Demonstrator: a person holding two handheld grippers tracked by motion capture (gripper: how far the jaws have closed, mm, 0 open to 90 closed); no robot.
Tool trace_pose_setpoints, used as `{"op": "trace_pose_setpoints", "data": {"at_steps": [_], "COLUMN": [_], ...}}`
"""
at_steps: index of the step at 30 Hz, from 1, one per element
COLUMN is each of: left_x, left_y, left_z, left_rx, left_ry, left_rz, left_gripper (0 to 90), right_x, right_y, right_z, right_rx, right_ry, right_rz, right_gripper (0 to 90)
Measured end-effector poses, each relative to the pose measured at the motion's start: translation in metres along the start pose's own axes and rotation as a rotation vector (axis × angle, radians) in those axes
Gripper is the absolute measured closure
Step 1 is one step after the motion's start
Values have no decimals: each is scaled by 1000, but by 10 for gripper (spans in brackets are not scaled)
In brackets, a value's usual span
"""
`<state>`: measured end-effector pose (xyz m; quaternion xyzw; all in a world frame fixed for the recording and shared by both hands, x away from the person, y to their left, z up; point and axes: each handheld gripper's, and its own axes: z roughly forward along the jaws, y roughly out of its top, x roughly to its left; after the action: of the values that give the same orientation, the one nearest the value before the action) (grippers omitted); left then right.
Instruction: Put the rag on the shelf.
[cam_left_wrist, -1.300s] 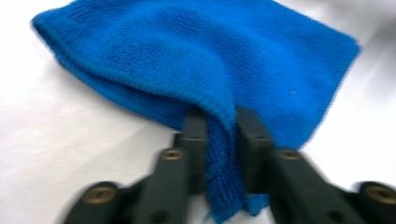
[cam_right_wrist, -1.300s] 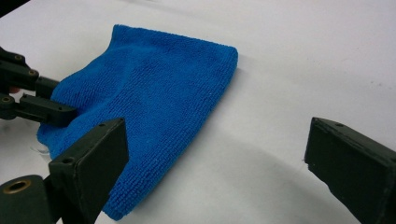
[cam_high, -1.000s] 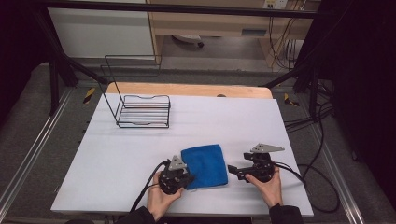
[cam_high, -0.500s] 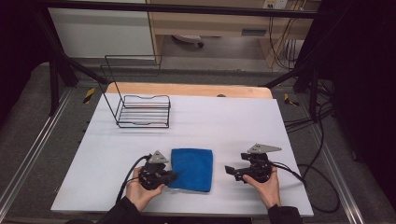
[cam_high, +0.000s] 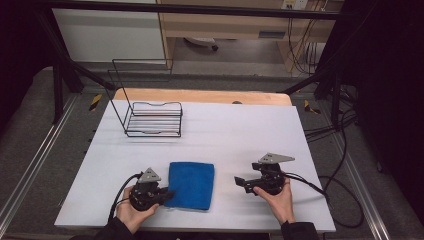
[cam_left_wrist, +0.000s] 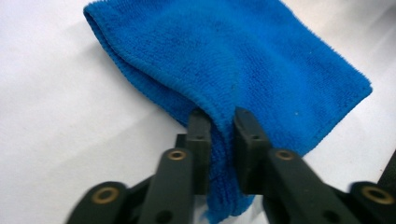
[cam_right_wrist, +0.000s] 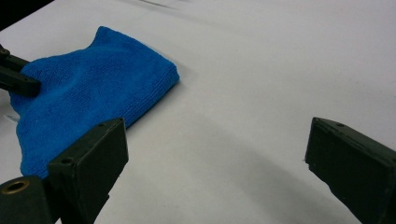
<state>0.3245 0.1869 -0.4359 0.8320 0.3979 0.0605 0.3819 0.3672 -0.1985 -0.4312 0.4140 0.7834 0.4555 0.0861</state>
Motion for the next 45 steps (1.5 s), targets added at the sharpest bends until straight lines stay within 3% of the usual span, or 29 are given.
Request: {"op": "trace_pose_setpoints", "data": {"at_steps": [5, 6, 10, 17, 18, 21, 27, 33, 39, 40, 45], "left_x": [9, 13, 31, 55, 57, 63, 69, 68, 63, 63, 59], "left_y": [11, 14, 32, 60, 61, 62, 59, 59, 56, 56, 56], "left_z": [-15, -16, -13, 12, 16, 28, 47, 51, 53, 53, 55], "left_rx": [-62, -68, -84, -63, -62, -46, 3, -1, -10, -4, 3], "left_ry": [39, 43, 66, 112, 117, 110, 102, 69, 62, 47, 38], "left_rz": [-3, -8, -22, -27, -42, -73, -85, -80, -67, -70, -65], "left_gripper": [483, 391, 312, 269, 270, 333, 493, 597, 659, 735, 806], "right_x": [0, 0, 0, 0, 0, 0, 0, 0, 0, 0, 0], "right_y": [0, 0, -1, 0, 0, -1, 0, 0, 0, 0, 0], "right_z": [0, 1, 1, 0, 0, 0, -1, 1, 0, 1, 1], "right_rx": [-3, -1, 2, -2, -1, -1, -3, 0, -5, -2, -1], "right_ry": [0, 3, 4, 1, 2, 4, 2, 6, 13, 13, 14], "right_rz": [3, 4, -4, -3, -2, -4, -4, -1, 4, 4, 4], "right_gripper": [61, 60, 57, 55, 55, 55, 55, 55, 54, 54, 53]}}
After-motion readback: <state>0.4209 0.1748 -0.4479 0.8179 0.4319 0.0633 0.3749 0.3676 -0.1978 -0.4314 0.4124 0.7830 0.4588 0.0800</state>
